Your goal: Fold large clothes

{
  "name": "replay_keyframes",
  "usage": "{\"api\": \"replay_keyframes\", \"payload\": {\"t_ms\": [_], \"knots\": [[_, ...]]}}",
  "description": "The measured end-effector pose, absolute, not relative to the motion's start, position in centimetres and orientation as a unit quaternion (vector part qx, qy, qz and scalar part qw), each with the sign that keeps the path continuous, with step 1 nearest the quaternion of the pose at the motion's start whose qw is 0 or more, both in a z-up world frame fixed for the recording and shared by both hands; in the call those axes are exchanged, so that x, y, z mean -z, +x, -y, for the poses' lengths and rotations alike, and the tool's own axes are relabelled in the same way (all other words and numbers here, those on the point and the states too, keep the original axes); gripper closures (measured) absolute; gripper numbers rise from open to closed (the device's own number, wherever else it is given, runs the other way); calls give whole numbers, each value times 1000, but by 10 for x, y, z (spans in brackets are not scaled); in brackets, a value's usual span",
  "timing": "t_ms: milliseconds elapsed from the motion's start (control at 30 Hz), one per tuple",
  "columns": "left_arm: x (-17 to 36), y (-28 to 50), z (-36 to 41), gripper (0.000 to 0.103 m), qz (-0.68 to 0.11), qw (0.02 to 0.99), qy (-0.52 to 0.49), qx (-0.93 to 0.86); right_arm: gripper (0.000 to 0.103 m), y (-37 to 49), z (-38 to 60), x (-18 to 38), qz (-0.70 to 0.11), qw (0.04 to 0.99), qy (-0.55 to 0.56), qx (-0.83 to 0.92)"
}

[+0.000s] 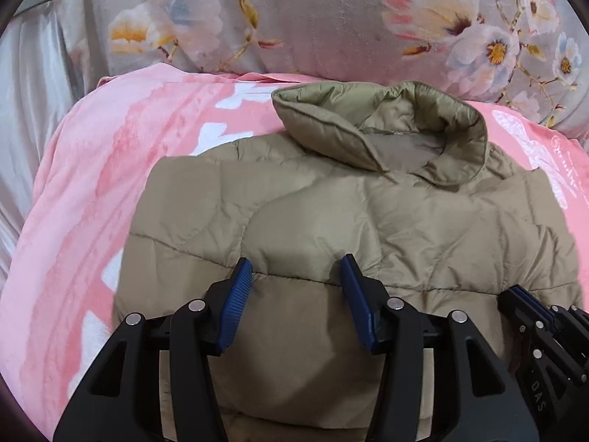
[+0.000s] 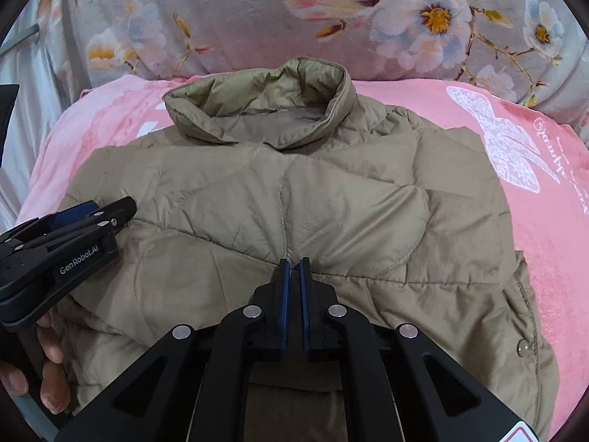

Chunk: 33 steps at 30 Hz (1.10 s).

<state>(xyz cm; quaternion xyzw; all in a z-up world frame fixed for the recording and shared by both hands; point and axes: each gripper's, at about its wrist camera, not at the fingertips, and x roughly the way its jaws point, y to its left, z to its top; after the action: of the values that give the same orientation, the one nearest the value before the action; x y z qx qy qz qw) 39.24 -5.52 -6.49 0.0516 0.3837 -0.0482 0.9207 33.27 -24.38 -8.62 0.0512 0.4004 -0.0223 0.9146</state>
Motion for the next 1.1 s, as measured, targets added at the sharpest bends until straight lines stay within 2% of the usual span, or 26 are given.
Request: {"api": "replay_keyframes", "payload": {"t_ms": [333, 1100], "knots": [[87, 387, 60, 53, -369, 927, 62, 35, 99, 332, 226, 100, -388, 920, -9, 53], [94, 385, 67, 47, -363, 927, 97, 6, 99, 335, 229, 103, -394, 918, 11, 50]]}}
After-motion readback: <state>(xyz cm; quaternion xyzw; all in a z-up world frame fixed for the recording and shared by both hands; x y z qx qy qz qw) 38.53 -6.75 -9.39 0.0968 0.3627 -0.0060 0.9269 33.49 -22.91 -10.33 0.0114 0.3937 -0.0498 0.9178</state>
